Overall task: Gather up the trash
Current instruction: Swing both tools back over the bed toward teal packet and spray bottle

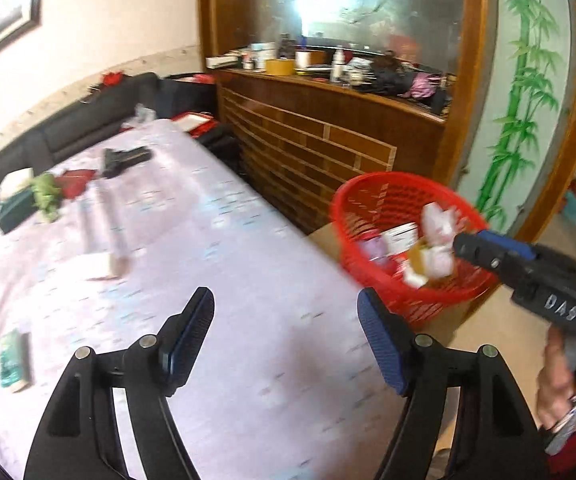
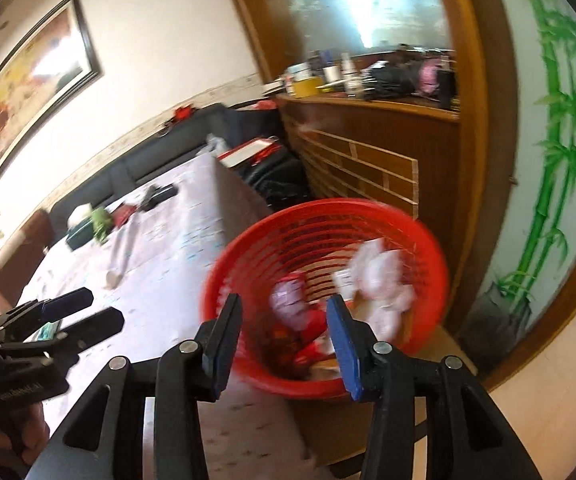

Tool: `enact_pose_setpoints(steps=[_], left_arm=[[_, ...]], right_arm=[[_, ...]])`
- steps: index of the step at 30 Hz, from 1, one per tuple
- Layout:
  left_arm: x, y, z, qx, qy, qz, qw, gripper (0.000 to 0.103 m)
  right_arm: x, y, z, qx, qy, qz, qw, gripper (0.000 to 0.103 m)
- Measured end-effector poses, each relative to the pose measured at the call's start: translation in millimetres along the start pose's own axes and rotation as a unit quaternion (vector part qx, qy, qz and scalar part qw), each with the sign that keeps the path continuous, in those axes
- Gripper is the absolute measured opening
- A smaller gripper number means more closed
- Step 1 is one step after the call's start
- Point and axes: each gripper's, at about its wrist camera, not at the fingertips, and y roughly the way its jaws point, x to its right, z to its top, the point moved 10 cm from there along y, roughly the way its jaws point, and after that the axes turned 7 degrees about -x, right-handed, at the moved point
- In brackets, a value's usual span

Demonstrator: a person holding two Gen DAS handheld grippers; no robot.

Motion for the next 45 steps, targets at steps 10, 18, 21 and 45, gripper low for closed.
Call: enact_pose_setpoints(steps=[10, 18, 21, 45], left_arm=[[-72, -24, -37, 0.011, -0.03, 0.068, 0.9972, 0.073], [-122, -36, -58, 0.007, -0.074, 0.081, 0.9939, 0.074], [-142, -41, -66, 0.007, -0.093, 0.089, 0.9917, 0.074], [-339, -18, -115, -0.068, -0.306, 0.101, 0.9441, 0.074]], right_arm=[[-84, 17, -19, -0.022, -0.052, 0.031, 0.998, 0.053], [-136, 25, -26, -0.031, -0.099, 0.039, 0.994, 0.067], [-156, 29, -28, -0.035, -0.115, 0.042, 0.992, 0.069], [-234, 61, -44, -0.072, -0.18, 0.081, 0.978, 0.073]])
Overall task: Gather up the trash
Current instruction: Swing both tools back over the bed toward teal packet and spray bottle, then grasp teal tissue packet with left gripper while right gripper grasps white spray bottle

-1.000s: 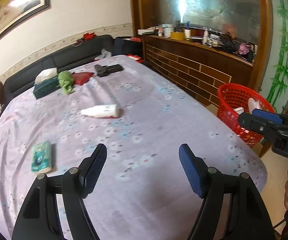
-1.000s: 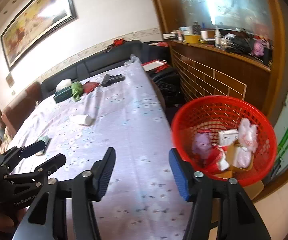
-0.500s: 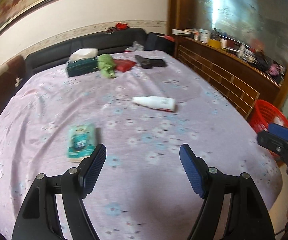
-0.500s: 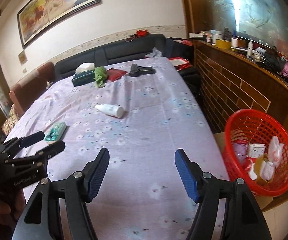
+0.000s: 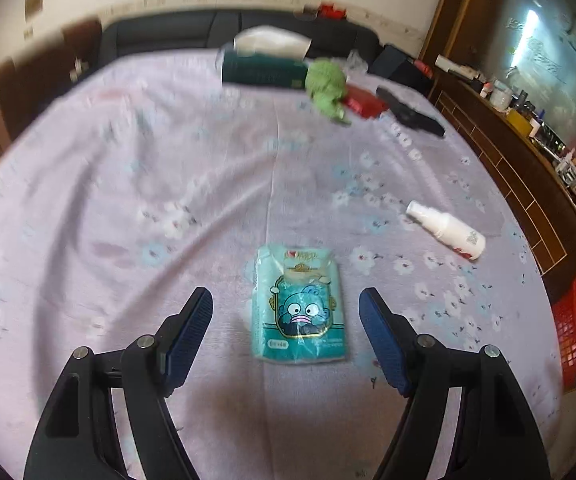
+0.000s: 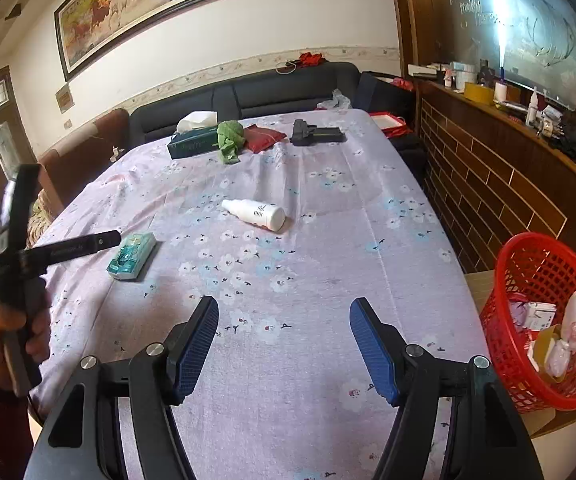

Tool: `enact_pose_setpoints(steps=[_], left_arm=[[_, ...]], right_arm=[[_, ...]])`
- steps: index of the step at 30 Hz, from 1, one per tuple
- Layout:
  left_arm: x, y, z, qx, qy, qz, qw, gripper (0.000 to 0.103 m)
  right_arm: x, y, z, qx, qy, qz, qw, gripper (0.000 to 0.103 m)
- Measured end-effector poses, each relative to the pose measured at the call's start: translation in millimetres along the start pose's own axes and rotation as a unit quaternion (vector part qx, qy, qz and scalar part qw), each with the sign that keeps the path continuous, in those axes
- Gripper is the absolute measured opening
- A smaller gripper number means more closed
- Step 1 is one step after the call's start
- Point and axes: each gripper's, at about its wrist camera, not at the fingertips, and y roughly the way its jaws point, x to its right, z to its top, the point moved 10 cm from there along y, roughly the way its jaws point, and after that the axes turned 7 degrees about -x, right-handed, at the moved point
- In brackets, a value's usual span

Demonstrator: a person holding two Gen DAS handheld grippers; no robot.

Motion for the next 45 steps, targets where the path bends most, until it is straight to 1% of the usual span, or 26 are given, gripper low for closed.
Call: enact_pose_setpoints(steps=[2, 4, 6, 7, 9, 10, 11, 12, 15, 16, 18, 22, 23, 24, 26, 28, 30, 33, 34, 35, 36, 37, 39, 42, 43, 45], left_arm=[[4, 13, -1, -0.013, 0.007, 0.0, 0.9999, 0.074], [3, 21, -2, -0.013, 0.01, 0.024, 0.9996, 0.074], [6, 33, -4, -0.022, 0.016, 0.024, 0.9993, 0.069], [7, 32, -3, -0.012, 0.02, 0.031, 0.9992, 0.069], [9, 35, -3, -0.004, 0.035, 0.047, 0.9983, 0.063], [10, 35, -2, 0.003, 0.039, 0.054, 0.9978, 0.053], [10, 35, -1, 0.009, 0.041, 0.058, 0.9974, 0.048], [9, 35, 0, 0.012, 0.044, 0.062, 0.9971, 0.047], [4, 32, 1, 0.023, 0.039, 0.052, 0.9976, 0.043], [2, 31, 2, 0.025, 0.036, 0.051, 0.9977, 0.043], [-5, 29, 5, 0.033, 0.025, 0.054, 0.9977, 0.042], [-8, 29, 7, 0.037, 0.025, 0.063, 0.997, 0.042], [-8, 29, 7, 0.037, 0.027, 0.064, 0.9969, 0.042], [-8, 29, 6, 0.037, 0.029, 0.064, 0.9969, 0.042], [-7, 28, 6, 0.037, 0.031, 0.063, 0.9968, 0.042], [-7, 27, 5, 0.038, 0.031, 0.063, 0.9968, 0.042], [-6, 27, 4, 0.037, 0.032, 0.062, 0.9969, 0.042], [-5, 27, 4, 0.037, 0.035, 0.061, 0.9968, 0.042], [-4, 27, 4, 0.037, 0.036, 0.061, 0.9968, 0.042], [-3, 27, 4, 0.037, 0.038, 0.062, 0.9967, 0.042], [-3, 27, 3, 0.037, 0.039, 0.062, 0.9966, 0.042], [-3, 27, 4, 0.037, 0.039, 0.062, 0.9966, 0.042], [-3, 27, 3, 0.038, 0.037, 0.062, 0.9967, 0.042], [-2, 25, 5, 0.043, 0.036, 0.061, 0.9965, 0.042], [-1, 24, 6, 0.047, 0.037, 0.062, 0.9963, 0.042], [0, 22, 7, 0.053, 0.04, 0.064, 0.9957, 0.042]], right_arm=[[1, 5, 1, -0.006, 0.004, 0.007, 1.0, 0.073], [1, 9, 3, -0.01, 0.007, 0.01, 1.0, 0.073], [1, 12, 7, -0.013, 0.007, 0.013, 1.0, 0.073], [0, 14, 11, -0.015, 0.003, 0.015, 1.0, 0.073], [-4, 21, 19, -0.02, -0.005, 0.017, 1.0, 0.073], [-7, 24, 24, -0.022, -0.009, 0.018, 1.0, 0.073], [-8, 29, 31, -0.024, -0.012, 0.019, 0.999, 0.073], [-10, 36, 36, -0.026, -0.014, 0.022, 0.999, 0.073], [-15, 56, 57, -0.035, -0.014, 0.038, 0.999, 0.073], [-18, 68, 66, -0.043, -0.02, 0.046, 0.998, 0.073], [-20, 86, 80, -0.047, -0.023, 0.046, 0.998, 0.073], [-27, 134, 108, -0.065, -0.028, 0.053, 0.996, 0.072], [-28, 144, 112, -0.071, -0.027, 0.059, 0.995, 0.071], [-29, 157, 118, -0.077, -0.022, 0.065, 0.995, 0.067], [-26, 172, 126, -0.083, -0.014, 0.061, 0.995, 0.067], [-30, 189, 125, -0.107, -0.015, 0.075, 0.991, 0.066], [-31, 200, 120, -0.125, -0.015, 0.08, 0.989, 0.06], [-43, 198, 108, -0.144, -0.017, 0.115, 0.983, 0.058], [-48, 195, 103, -0.145, -0.03, 0.111, 0.983, 0.058], [-53, 193, 97, -0.145, -0.049, 0.096, 0.983, 0.051], [-56, 194, 93, -0.147, -0.062, 0.08, 0.984, 0.038], [-57, 194, 89, -0.149, -0.067, 0.067, 0.984, 0.034], [-57, 194, 83, -0.146, -0.062, 0.051, 0.986, 0.032], [-53, 185, 75, -0.126, -0.047, 0.01, 0.991, 0.032], [-53, 181, 73, -0.117, -0.035, 0.005, 0.993, 0.032], [-58, 173, 72, -0.098, -0.021, 0.013, 0.995, 0.032]])
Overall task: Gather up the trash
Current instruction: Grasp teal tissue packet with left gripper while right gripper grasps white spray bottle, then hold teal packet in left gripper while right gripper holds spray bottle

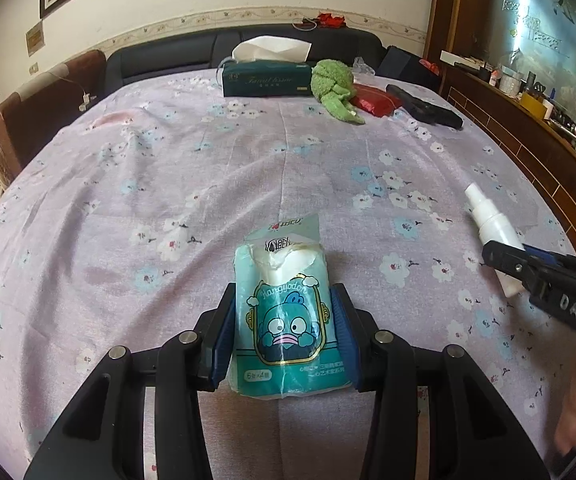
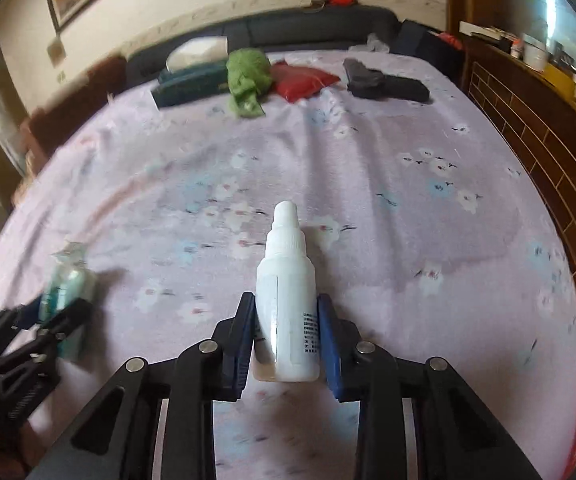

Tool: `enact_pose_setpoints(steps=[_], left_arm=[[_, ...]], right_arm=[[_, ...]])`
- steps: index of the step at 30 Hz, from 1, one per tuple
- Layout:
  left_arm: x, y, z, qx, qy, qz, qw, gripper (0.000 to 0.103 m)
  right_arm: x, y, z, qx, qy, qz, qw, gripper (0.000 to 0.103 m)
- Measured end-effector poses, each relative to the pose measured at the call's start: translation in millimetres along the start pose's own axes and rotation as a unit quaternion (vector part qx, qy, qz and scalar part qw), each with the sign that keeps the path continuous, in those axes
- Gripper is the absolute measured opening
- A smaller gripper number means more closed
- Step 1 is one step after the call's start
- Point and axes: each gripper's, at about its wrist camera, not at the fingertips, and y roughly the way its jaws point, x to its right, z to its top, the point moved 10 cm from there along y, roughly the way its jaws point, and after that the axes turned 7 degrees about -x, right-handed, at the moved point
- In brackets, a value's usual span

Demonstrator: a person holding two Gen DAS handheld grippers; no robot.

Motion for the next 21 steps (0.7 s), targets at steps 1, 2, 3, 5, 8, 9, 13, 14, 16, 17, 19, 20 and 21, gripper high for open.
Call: enact_pose_setpoints(steps=[1, 2, 3, 5, 8, 9, 13, 14, 16, 17, 19, 20, 21], left_arm=[[1, -1, 1, 0.004, 0.001, 0.001, 1.0, 0.042], [2, -3, 2, 0.008, 0.003, 0.003, 1.0, 0.042], [1, -4, 2, 0.011, 0.004, 0.005, 0.9999, 0.042], [2, -6, 4, 0.018, 0.007, 0.011, 0.9998, 0.042], [1, -8, 5, 0.023, 0.008, 0.016, 0.9996, 0.042], [2, -8, 6, 0.025, 0.01, 0.017, 0.9995, 0.042], [1, -8, 5, 0.025, 0.013, 0.018, 0.9994, 0.043], [2, -8, 5, 0.025, 0.015, 0.019, 0.9994, 0.043], [2, -8, 6, 0.025, 0.017, 0.019, 0.9993, 0.043], [2, -8, 6, 0.026, 0.017, 0.019, 0.9994, 0.043], [2, -8, 6, 0.025, 0.017, 0.02, 0.9993, 0.043], [2, -8, 6, 0.026, 0.017, 0.02, 0.9993, 0.043], [2, -8, 6, 0.026, 0.017, 0.02, 0.9993, 0.043]], right_arm=[[-4, -7, -1, 0.021, 0.004, -0.001, 1.0, 0.032], [-7, -12, 1, 0.041, 0.0, -0.011, 0.999, 0.032], [-10, -18, 1, 0.065, -0.006, -0.022, 0.998, 0.032], [-14, -22, 1, 0.085, -0.008, -0.02, 0.996, 0.032], [-16, -26, 1, 0.097, -0.012, -0.014, 0.995, 0.032], [-15, -28, 1, 0.104, -0.017, -0.018, 0.994, 0.032], [-12, -31, 1, 0.111, -0.019, -0.017, 0.994, 0.032], [-11, -31, 1, 0.11, -0.021, -0.016, 0.994, 0.032], [-10, -30, 1, 0.11, -0.018, -0.011, 0.994, 0.032], [-9, -31, 1, 0.111, -0.019, -0.011, 0.994, 0.032], [-9, -31, 0, 0.11, -0.022, -0.016, 0.994, 0.032], [-9, -32, 0, 0.111, -0.024, -0.019, 0.993, 0.032], [-10, -32, -1, 0.112, -0.027, -0.021, 0.993, 0.032]])
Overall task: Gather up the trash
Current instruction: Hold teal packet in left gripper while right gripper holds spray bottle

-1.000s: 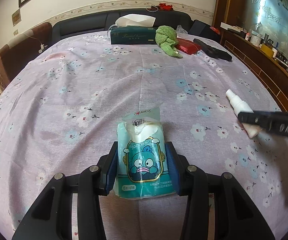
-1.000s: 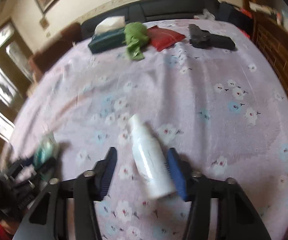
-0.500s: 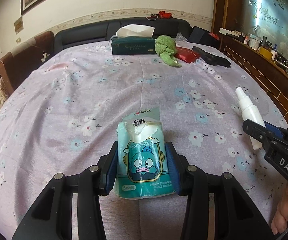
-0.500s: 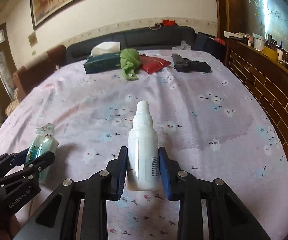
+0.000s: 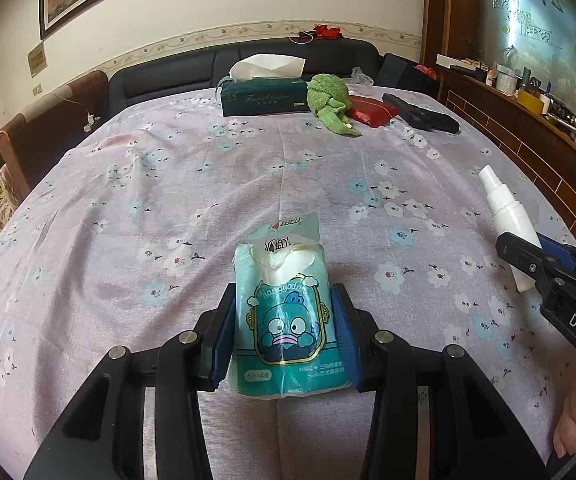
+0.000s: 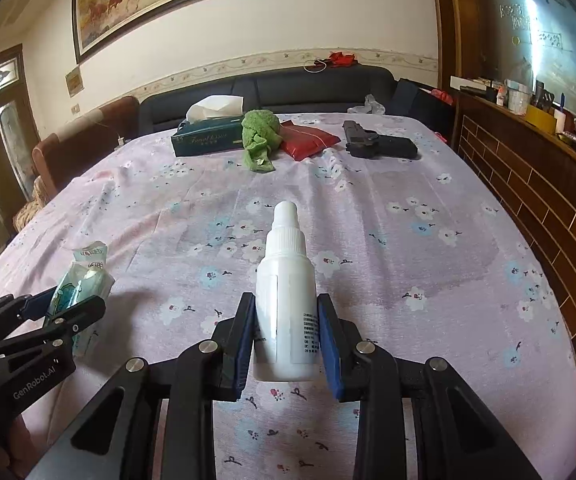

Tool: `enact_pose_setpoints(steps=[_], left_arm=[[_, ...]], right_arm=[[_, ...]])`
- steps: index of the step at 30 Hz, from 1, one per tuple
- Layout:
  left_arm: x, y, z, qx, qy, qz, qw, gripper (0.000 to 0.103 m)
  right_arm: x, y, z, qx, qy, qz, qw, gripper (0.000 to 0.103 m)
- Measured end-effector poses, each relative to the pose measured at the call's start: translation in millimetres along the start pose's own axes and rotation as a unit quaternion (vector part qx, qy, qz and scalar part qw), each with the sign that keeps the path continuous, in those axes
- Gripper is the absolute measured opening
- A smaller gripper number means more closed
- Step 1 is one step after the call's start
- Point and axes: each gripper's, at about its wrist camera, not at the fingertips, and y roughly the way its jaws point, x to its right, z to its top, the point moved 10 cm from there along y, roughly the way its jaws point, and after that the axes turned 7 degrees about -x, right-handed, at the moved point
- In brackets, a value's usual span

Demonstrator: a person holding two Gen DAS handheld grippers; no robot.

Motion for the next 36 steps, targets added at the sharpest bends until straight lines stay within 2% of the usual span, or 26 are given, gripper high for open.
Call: enact_pose_setpoints(steps=[11, 36], left_arm=[[1, 0, 0, 0.001, 0.003, 0.0, 1.0, 0.043], [1, -5, 3, 0.014, 0.008, 0.007, 0.9998, 0.043]], right_arm=[[-10, -7, 1, 0.017, -0.029, -0.013, 0.999, 0.032], [-22, -11, 2, 0.03, -0.058, -0.011, 0.998, 0.032]])
